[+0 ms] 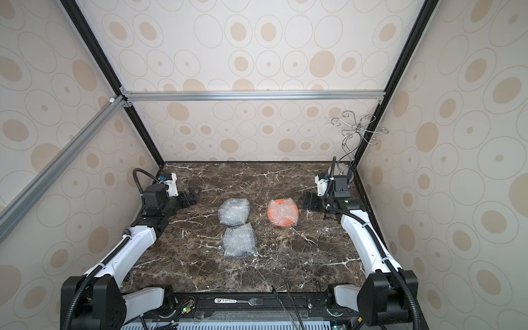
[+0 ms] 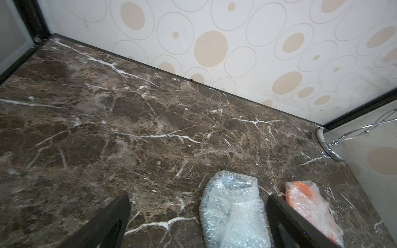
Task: Unpack dinner plates from bubble wrap
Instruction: Unwrap the bubble wrap at the center of the board.
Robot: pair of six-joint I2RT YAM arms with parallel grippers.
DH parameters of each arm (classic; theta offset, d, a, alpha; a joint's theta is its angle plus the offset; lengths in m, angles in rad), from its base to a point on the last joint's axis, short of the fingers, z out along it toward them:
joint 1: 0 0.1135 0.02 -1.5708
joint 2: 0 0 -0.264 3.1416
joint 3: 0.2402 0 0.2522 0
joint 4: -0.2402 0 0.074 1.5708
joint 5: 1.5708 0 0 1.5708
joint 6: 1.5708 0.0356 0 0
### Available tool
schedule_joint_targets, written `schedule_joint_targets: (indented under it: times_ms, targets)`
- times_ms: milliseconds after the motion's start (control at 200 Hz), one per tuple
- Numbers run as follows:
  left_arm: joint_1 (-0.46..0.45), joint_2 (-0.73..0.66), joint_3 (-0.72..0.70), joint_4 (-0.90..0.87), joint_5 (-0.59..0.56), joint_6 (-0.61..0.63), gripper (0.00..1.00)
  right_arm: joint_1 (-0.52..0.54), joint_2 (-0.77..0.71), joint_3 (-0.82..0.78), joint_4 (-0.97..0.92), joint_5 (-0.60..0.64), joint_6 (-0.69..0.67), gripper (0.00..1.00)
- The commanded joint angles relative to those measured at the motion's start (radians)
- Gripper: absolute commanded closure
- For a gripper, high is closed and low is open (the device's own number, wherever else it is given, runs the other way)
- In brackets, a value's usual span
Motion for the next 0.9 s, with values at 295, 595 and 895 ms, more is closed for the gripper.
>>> schedule_joint_targets:
  times_ms: [295,595,895]
  targets:
    - [-0.417,0.213,0.110,0.222,0.014,-0.180,0.02,0.114,0.112,0.036,-0.062,0.074,0.031,0.20]
    - [-0.616,0.396,0.173,0.273,-0.074,-0.253,0.09,0.153,0.196,0.056,-0.063,0.104,0.013,0.21]
    - [-0.655,0.571,0.372,0.026,-0.140,-0.276,0.22,0.170,0.268,0.084,-0.033,0.100,0.029,0.24]
